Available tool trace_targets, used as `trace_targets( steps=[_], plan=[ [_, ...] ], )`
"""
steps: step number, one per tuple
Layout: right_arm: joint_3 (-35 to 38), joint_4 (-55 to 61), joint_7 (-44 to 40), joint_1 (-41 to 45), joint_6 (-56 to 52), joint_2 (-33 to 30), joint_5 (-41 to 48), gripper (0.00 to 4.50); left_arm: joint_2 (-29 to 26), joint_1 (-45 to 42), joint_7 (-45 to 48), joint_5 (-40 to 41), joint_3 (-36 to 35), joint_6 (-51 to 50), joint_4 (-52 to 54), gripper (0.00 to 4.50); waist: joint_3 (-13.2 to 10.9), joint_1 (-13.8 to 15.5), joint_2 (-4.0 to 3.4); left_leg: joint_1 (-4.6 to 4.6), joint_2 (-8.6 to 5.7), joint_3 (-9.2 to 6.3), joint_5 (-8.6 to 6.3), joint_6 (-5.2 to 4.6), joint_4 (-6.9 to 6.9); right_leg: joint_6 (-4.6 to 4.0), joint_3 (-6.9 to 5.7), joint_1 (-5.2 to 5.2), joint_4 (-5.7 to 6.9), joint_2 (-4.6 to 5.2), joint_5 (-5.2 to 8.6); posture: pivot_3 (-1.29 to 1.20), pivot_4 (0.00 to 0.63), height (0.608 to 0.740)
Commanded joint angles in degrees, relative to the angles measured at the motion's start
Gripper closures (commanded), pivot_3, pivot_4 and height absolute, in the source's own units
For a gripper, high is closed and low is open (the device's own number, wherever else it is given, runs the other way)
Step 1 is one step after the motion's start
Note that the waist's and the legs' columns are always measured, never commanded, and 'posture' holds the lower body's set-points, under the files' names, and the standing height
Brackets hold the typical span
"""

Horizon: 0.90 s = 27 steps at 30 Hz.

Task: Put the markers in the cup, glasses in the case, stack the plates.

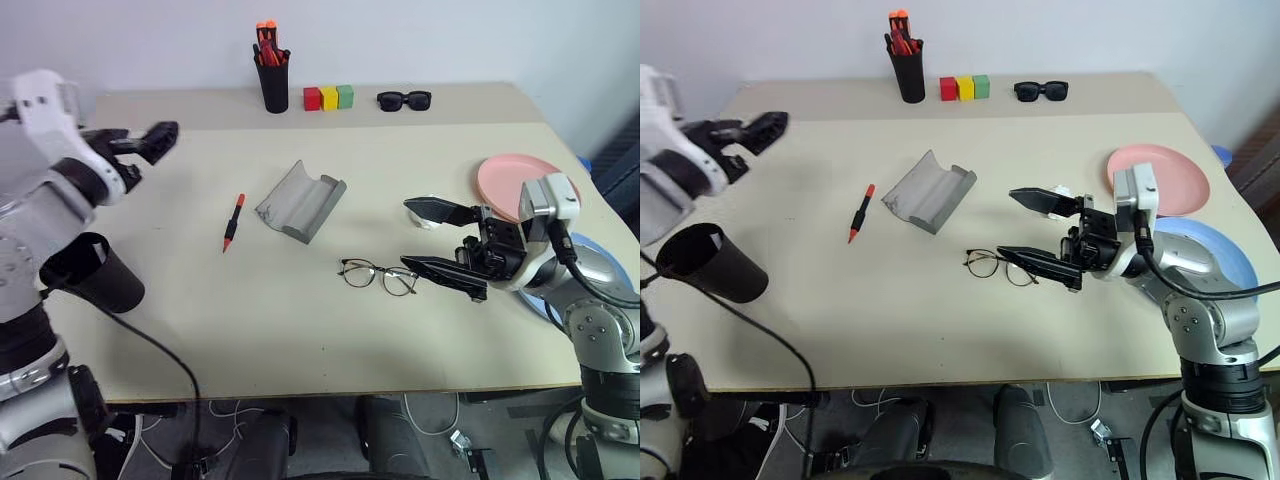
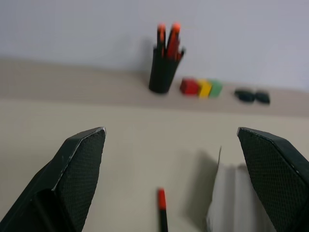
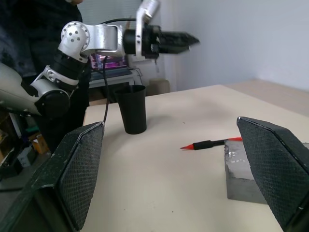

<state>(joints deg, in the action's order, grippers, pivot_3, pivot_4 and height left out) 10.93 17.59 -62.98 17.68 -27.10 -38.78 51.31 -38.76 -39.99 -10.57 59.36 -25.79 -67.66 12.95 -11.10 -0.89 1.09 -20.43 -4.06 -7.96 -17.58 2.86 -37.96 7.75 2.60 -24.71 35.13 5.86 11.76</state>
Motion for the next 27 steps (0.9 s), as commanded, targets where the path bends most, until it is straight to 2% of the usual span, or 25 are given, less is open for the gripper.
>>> trace_targets(
  steps=[1, 4, 6, 8, 11, 15, 17, 27],
  plan=[
    [1.17, 1.51, 0.48, 0.21, 0.71, 0.42, 0.20, 0.00, 1.31, -3.33, -6.59, -1.79, 1.99, -7.90, -0.41, 0.03, 0.00, -0.03, 0.00, 0.00, 0.00, 0.02, 0.00, 0.00, 0.00, 0.00, 0.01, 0.00, 0.00, 0.00, 0.00, 0.00, 0.150, 0.740],
    [1.25, 1.67, 0.96, -0.11, 1.00, 0.58, -0.17, 0.00, 6.13, -4.58, -9.44, -2.38, 3.08, -12.36, -0.78, 0.03, 0.00, 0.23, 0.00, -0.01, -0.02, 0.01, 0.01, 0.01, 0.00, 0.00, 0.01, 0.00, 0.00, 0.00, 0.00, 0.00, 0.150, 0.740],
    [1.26, 1.41, 0.98, -0.07, 1.20, 0.47, -0.65, 0.00, 6.79, -4.13, -9.06, -4.19, 4.47, -14.11, -0.18, 0.03, -0.01, 0.27, 0.01, -0.02, -0.03, 0.01, 0.01, 0.02, -0.03, 0.00, 0.01, 0.02, 0.00, 0.01, 0.00, 0.00, 0.150, 0.740],
    [1.47, 1.07, 0.54, -0.09, 1.30, 0.06, -0.97, 0.00, 8.25, -4.86, -8.78, -4.92, 3.28, -20.02, -2.97, 0.03, -0.01, 0.17, 0.02, -0.03, -0.03, 0.00, 0.02, 0.04, -0.03, 0.00, 0.01, 0.01, 0.00, 0.00, 0.00, 0.00, 0.150, 0.740],
    [1.67, 1.25, 0.74, 0.05, 0.99, -0.03, -0.98, 0.00, 8.49, -4.46, -6.88, -8.28, 3.56, -21.47, -6.44, 0.03, -0.01, 0.03, 0.01, 0.01, -0.02, 0.02, 0.02, 0.04, -0.01, 0.00, 0.01, 0.00, 0.02, -0.01, 0.00, 0.00, 0.150, 0.740],
    [1.26, 2.12, 1.74, -0.19, 0.94, 0.49, -1.34, 0.00, 8.40, -6.13, -4.50, -13.32, 4.26, -21.25, -11.95, 0.03, -0.01, 0.22, 0.01, -0.02, -0.03, 0.02, 0.03, 0.06, -0.02, 0.00, 0.01, 0.00, 0.01, -0.01, 0.00, 0.00, 0.150, 0.740],
    [1.22, 2.57, 2.12, -0.42, 0.84, 0.65, -1.24, 0.00, 7.28, -6.64, -1.37, -15.76, 7.62, -19.43, -14.16, 0.03, -0.01, 0.30, 0.01, -0.03, -0.04, 0.01, 0.04, 0.08, -0.02, 0.00, 0.01, 0.00, 0.00, 0.00, 0.00, 0.00, 0.150, 0.740],
    [0.15, 2.52, 2.95, 0.68, 1.05, 0.80, -2.50, 0.00, 8.48, -14.53, 12.83, -26.93, 19.84, -8.95, -31.13, 0.03, -0.01, -0.15, 0.02, -0.03, -0.04, 0.03, 0.05, 0.09, -0.01, 0.01, 0.01, -0.02, -0.03, 0.01, 0.00, 0.00, 0.150, 0.740]
  ],
)
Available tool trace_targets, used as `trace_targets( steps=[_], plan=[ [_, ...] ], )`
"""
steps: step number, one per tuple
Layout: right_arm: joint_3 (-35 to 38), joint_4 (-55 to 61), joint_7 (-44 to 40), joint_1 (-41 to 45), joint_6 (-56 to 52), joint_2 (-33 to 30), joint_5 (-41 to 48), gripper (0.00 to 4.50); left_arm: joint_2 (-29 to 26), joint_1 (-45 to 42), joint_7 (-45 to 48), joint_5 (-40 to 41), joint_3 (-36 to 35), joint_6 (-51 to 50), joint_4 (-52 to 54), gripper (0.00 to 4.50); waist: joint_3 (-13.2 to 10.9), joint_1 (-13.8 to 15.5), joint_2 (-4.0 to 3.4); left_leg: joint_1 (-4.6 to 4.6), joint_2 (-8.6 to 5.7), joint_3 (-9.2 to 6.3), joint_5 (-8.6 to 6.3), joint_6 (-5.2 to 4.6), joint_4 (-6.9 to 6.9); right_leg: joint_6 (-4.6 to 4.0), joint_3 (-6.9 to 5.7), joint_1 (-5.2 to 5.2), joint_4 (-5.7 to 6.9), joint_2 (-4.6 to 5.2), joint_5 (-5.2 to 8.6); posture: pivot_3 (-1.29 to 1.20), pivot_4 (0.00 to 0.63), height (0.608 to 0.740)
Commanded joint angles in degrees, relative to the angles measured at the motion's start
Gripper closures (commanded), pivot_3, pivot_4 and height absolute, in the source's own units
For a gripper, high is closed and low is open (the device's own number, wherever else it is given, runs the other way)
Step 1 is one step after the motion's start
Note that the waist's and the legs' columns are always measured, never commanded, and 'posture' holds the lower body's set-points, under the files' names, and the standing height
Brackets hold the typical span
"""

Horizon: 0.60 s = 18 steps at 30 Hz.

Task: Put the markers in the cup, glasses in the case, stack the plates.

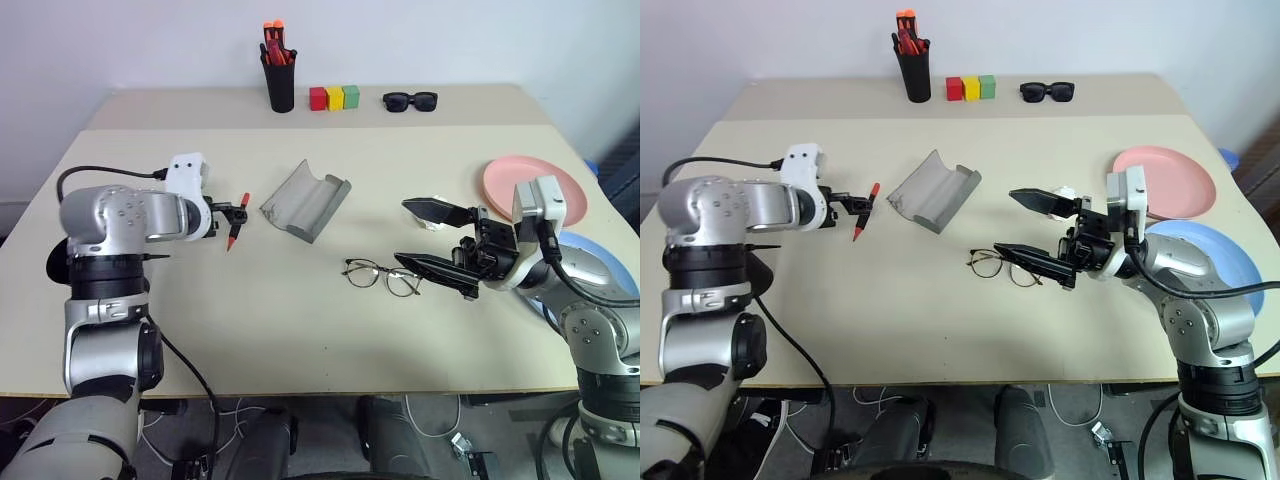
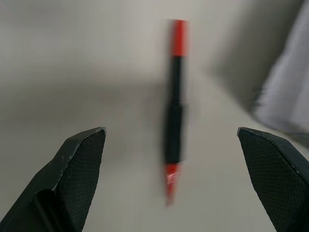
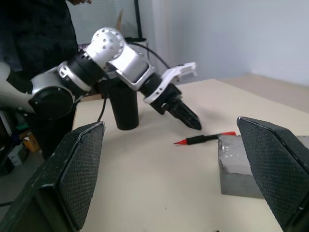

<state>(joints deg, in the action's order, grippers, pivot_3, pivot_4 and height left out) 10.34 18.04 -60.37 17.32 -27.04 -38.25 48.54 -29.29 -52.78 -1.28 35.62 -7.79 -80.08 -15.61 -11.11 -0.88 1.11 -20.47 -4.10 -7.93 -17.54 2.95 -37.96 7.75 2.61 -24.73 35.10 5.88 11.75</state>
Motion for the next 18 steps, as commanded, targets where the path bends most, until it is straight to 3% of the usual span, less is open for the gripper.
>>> trace_targets(
  steps=[1, 13, 18],
  plan=[
    [0.89, 2.13, 0.40, 1.01, 0.93, 0.26, 0.31, 0.00, -1.15, -2.17, 5.10, -3.74, 2.79, 3.45, -3.60, 0.03, 0.00, -0.18, 0.00, 0.01, 0.01, 0.02, 0.00, 0.00, 0.02, 0.00, 0.00, -0.02, 0.01, 0.00, 0.00, 0.00, 0.150, 0.740],
    [1.27, 2.57, 0.77, -0.63, 1.48, 0.38, -0.21, 0.00, -2.47, -4.99, 17.10, -13.09, 12.10, 8.63, -9.96, 0.03, -0.01, 0.26, 0.00, -0.07, 0.00, 0.00, 0.00, 0.00, 0.00, 0.00, 0.00, -0.05, 0.01, 0.01, 0.00, 0.00, 0.150, 0.740],
    [1.10, 2.87, 0.80, -1.36, 1.93, 0.19, -1.09, 0.00, -0.64, -6.96, 19.84, -15.06, 11.87, 10.08, -14.41, 0.03, -0.01, 0.23, 0.00, -0.08, 0.00, 0.00, 0.00, -0.01, 0.00, 0.01, 0.00, -0.05, 0.01, 0.01, 0.00, 0.00, 0.150, 0.740]
  ],
)
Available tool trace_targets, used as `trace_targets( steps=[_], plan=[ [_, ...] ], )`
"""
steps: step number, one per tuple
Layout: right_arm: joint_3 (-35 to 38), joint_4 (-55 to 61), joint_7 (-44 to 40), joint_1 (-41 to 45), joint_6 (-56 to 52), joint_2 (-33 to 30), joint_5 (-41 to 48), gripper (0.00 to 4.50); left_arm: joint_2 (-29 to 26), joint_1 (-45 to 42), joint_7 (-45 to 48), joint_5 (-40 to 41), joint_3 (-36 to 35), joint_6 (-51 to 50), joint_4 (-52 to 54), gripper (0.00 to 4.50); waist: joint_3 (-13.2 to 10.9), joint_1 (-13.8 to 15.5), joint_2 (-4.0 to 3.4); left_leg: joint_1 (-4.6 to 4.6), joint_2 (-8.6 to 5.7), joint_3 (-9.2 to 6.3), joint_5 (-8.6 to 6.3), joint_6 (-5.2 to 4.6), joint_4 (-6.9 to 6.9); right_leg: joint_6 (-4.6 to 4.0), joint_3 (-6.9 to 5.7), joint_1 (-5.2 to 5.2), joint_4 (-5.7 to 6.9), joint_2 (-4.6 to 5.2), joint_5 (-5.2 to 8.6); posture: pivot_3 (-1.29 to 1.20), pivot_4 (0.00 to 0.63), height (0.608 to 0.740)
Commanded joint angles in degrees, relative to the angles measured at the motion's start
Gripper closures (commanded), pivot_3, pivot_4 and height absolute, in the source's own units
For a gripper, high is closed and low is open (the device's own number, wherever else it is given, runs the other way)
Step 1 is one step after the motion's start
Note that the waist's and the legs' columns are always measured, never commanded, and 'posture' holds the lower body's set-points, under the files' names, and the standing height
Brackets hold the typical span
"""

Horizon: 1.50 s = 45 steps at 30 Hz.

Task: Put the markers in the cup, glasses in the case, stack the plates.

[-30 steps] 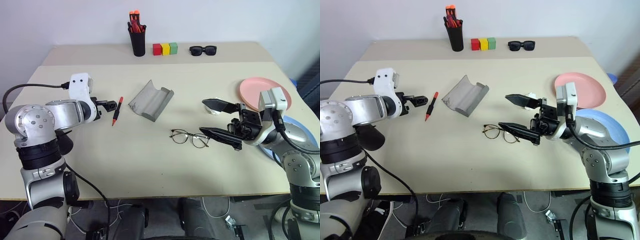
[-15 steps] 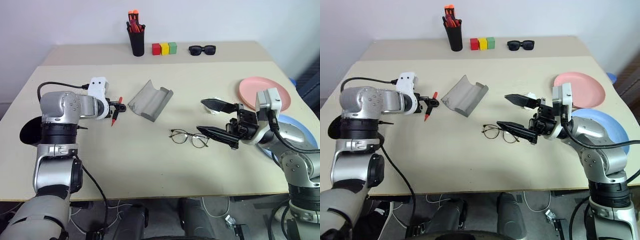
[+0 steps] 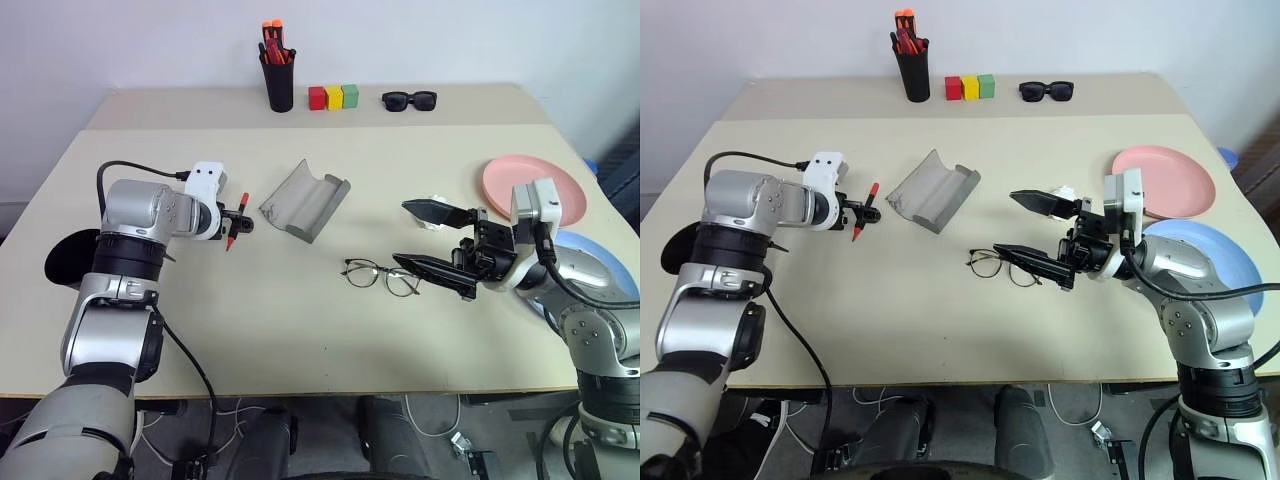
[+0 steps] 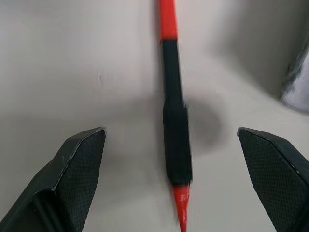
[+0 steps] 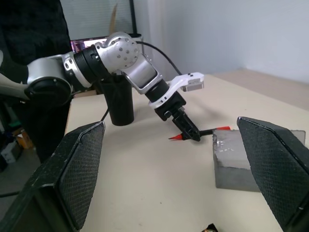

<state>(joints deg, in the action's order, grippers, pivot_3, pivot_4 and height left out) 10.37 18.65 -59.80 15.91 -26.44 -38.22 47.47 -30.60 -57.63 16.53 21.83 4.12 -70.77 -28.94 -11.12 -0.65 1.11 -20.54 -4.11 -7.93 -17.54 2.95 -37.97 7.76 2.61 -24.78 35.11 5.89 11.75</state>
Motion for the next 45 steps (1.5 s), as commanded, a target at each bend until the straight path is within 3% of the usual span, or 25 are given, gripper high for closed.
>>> trace_targets(
  steps=[1, 4, 11, 12, 17, 21, 24, 27, 32, 36, 40, 45],
  plan=[
    [1.23, 2.26, 0.32, 0.04, 1.34, 0.13, 0.01, 0.00, 0.66, -1.95, 3.12, -2.08, 1.37, 1.06, -0.98, 0.03, 0.00, -0.03, 0.00, 0.00, 0.00, 0.00, 0.00, 0.00, 0.00, 0.00, 0.00, 0.00, 0.00, 0.00, 0.00, 0.00, 0.150, 0.740],
    [1.36, 2.27, 0.38, 0.01, 1.51, -0.19, -0.16, 0.00, 0.93, -1.60, 6.19, -1.89, 2.35, -1.77, -0.87, 0.80, 0.00, -0.14, 0.00, 0.00, 0.00, 0.01, 0.00, 0.00, 0.00, 0.00, 0.00, 0.00, 0.00, 0.00, 0.00, 0.00, 0.150, 0.740],
    [1.43, 1.78, 0.29, -0.09, 1.83, -0.22, -0.56, 0.00, -0.17, 0.26, 9.55, -2.53, 3.09, -5.60, 2.60, 4.21, 0.00, -0.12, 0.00, 0.02, 0.00, 0.00, -0.01, -0.01, 0.00, 0.01, 0.00, 0.02, 0.01, 0.00, 0.00, 0.00, 0.150, 0.740],
    [1.43, 1.73, 0.30, -0.04, 1.83, -0.19, -0.56, 0.00, -0.11, 0.35, 9.23, -2.92, 2.79, -5.63, 2.75, 4.46, 0.00, -0.11, 0.00, 0.03, 0.00, 0.00, -0.01, -0.01, 0.00, 0.01, 0.00, 0.02, 0.02, 0.00, 0.00, 0.00, 0.150, 0.740],
    [1.24, 1.00, 0.13, 0.51, 2.20, -0.06, -1.19, 0.00, -0.76, -0.02, 7.58, -3.37, -2.58, -3.10, 3.95, 4.46, 0.00, -0.17, 0.00, 0.02, 0.01, -0.02, -0.01, -0.01, 0.00, 0.00, 0.00, 0.01, 0.02, 0.00, 0.00, 0.00, 0.150, 0.740],
    [1.69, 1.16, 0.01, -0.07, 2.32, -0.29, -1.27, 0.00, -2.56, 2.81, 5.68, -2.41, -8.84, -1.82, 14.98, 4.46, 0.00, -0.27, 0.01, -0.01, 0.02, -0.01, -0.01, -0.01, 0.01, 0.00, 0.00, -0.04, 0.02, 0.00, 0.00, 0.00, 0.150, 0.740],
    [1.80, 1.03, -0.20, -0.33, 2.49, -0.42, -1.41, 0.00, -3.99, 8.62, 6.03, -3.96, -9.54, 7.84, 24.28, 4.46, 0.00, -0.14, 0.01, 0.00, 0.03, 0.00, 0.00, 0.00, 0.03, 0.00, 0.01, -0.06, 0.02, 0.02, 0.00, 0.00, 0.150, 0.740],
    [1.53, 0.62, -0.40, 0.23, 2.51, -0.27, -1.47, 0.00, 0.51, 10.58, 1.73, -0.13, -19.06, 6.52, 31.44, 4.46, -0.01, 0.15, 0.02, 0.00, 0.02, 0.00, 0.00, 0.01, 0.01, -0.01, 0.02, -0.03, 0.02, 0.03, -0.01, 0.00, 0.150, 0.740],
    [1.24, -0.42, -1.02, 1.41, 2.50, -0.27, -1.55, 0.00, 5.61, 13.21, -3.10, 2.72, -28.78, 11.88, 42.78, 4.46, -0.01, 0.11, 0.03, -0.04, 0.01, -0.04, 0.00, 0.00, -0.08, 0.02, 0.00, 0.01, 0.00, 0.03, -0.02, 0.00, 0.150, 0.740],
    [1.06, -1.19, -1.62, 1.95, 2.66, -0.22, -1.79, 0.00, 4.84, 19.44, 0.89, 7.99, -33.20, 14.96, 52.37, 4.46, 0.00, -0.44, 0.00, 0.08, 0.03, 0.07, -0.01, 0.00, 0.02, 0.02, 0.04, 0.00, 0.02, 0.02, -0.02, 0.00, 0.150, 0.740],
    [1.28, -1.77, -2.29, 1.81, 2.87, -0.25, -1.93, 0.00, 5.47, 25.10, 3.28, 16.21, -42.22, 20.09, 59.47, 4.46, -0.02, -0.05, 0.04, 0.02, 0.05, 0.06, -0.01, 0.00, -0.02, 0.01, 0.04, -0.01, 0.00, 0.01, -0.02, 0.00, 0.150, 0.740],
    [2.68, -2.40, -3.76, 2.23, 2.23, -0.72, -0.14, 0.00, 1.69, 34.25, 6.14, 19.29, -50.12, 25.66, 60.32, 4.46, -0.01, 0.01, 0.03, 0.11, 0.04, 0.07, -0.02, -0.02, -0.05, 0.01, 0.04, 0.12, -0.03, 0.01, -0.02, 0.00, 0.150, 0.740]
  ],
)
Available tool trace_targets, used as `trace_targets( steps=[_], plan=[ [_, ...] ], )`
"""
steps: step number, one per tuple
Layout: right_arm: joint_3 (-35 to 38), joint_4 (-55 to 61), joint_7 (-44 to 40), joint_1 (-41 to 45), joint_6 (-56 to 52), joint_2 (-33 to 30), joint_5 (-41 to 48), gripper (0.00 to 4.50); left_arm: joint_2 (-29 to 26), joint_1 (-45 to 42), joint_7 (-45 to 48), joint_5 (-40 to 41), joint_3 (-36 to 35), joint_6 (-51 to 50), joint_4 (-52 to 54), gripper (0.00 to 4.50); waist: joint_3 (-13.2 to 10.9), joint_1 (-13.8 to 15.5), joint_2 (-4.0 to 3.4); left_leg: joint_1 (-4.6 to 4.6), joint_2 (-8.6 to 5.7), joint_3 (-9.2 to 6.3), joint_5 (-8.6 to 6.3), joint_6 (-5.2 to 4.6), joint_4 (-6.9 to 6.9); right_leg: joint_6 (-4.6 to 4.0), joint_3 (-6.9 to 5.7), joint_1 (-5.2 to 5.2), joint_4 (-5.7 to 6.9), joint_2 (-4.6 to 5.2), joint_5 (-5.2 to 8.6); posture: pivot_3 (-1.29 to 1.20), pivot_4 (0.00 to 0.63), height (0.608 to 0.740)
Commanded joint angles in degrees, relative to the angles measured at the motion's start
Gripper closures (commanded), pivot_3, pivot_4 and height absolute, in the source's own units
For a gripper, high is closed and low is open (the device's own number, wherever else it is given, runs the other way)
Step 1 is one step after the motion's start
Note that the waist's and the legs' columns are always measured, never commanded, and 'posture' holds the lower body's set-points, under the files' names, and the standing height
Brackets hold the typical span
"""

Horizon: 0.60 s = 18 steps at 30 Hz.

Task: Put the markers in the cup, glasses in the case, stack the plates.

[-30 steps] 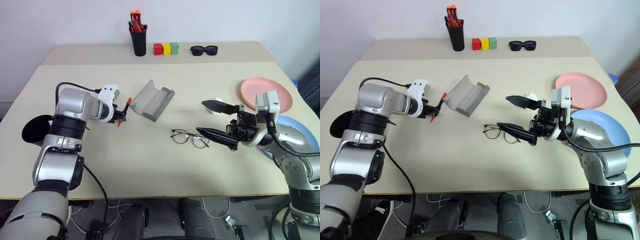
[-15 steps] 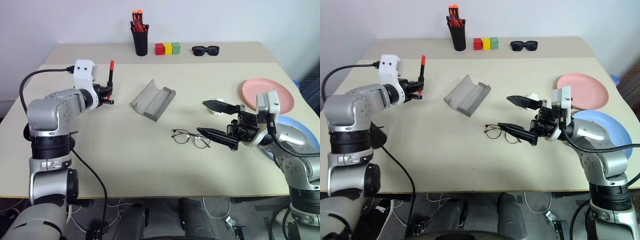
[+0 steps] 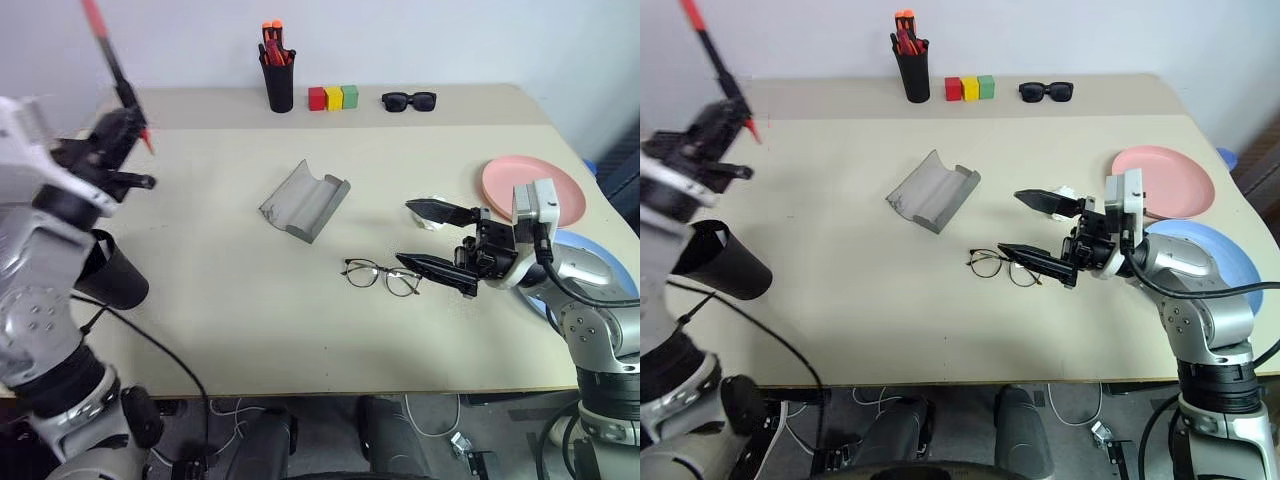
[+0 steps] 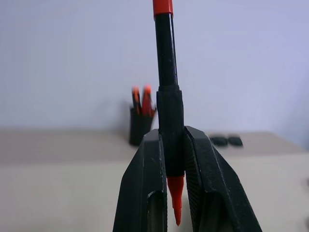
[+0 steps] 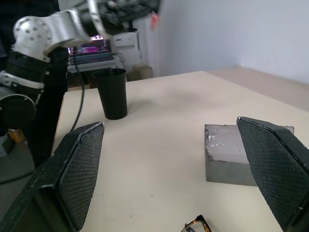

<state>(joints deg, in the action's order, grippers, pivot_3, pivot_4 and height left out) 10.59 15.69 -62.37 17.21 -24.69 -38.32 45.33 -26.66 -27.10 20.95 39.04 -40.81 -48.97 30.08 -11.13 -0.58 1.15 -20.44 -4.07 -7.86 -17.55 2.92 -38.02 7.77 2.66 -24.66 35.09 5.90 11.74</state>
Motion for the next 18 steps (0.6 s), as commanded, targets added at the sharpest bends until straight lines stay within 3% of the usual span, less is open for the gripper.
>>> trace_targets(
  steps=[1, 7, 11, 18],
  plan=[
    [2.75, 0.64, -1.56, 1.00, 0.22, -0.73, 2.55, 0.00, -2.95, 5.43, 2.10, 2.06, -6.17, 5.21, 1.03, 4.46, 0.00, -0.07, 0.00, 0.03, 0.00, 0.00, 0.00, 0.00, 0.00, 0.00, 0.00, 0.01, 0.00, 0.00, 0.00, 0.00, 0.150, 0.740],
    [5.51, 1.80, -2.72, 2.31, -5.04, -0.77, 11.78, 0.00, -6.77, 15.18, 6.77, 3.12, -10.42, 11.59, -2.18, 4.46, 0.00, -0.04, 0.00, 0.03, 0.01, -0.01, -0.01, -0.02, 0.00, -0.01, 0.00, 0.05, -0.02, -0.01, 0.01, 0.00, 0.150, 0.740],
    [5.00, 3.53, -3.92, 1.42, -6.06, -1.26, 12.62, 0.00, -7.09, 18.47, 6.27, 6.97, -11.40, 11.89, -3.02, 4.46, 0.00, 0.03, 0.00, 0.04, 0.02, -0.01, -0.03, -0.06, 0.00, -0.01, -0.01, 0.09, -0.06, -0.01, 0.01, 0.00, 0.150, 0.740],
    [4.20, 2.83, -3.63, 2.16, -6.24, -1.09, 11.47, 0.00, -6.24, 24.52, 3.48, 3.55, -10.88, 17.03, -4.55, 4.46, 0.00, -0.16, 0.00, 0.05, 0.04, 0.00, -0.04, -0.07, 0.01, -0.01, -0.01, 0.07, -0.05, -0.02, 0.01, 0.00, 0.150, 0.740]
  ],
)
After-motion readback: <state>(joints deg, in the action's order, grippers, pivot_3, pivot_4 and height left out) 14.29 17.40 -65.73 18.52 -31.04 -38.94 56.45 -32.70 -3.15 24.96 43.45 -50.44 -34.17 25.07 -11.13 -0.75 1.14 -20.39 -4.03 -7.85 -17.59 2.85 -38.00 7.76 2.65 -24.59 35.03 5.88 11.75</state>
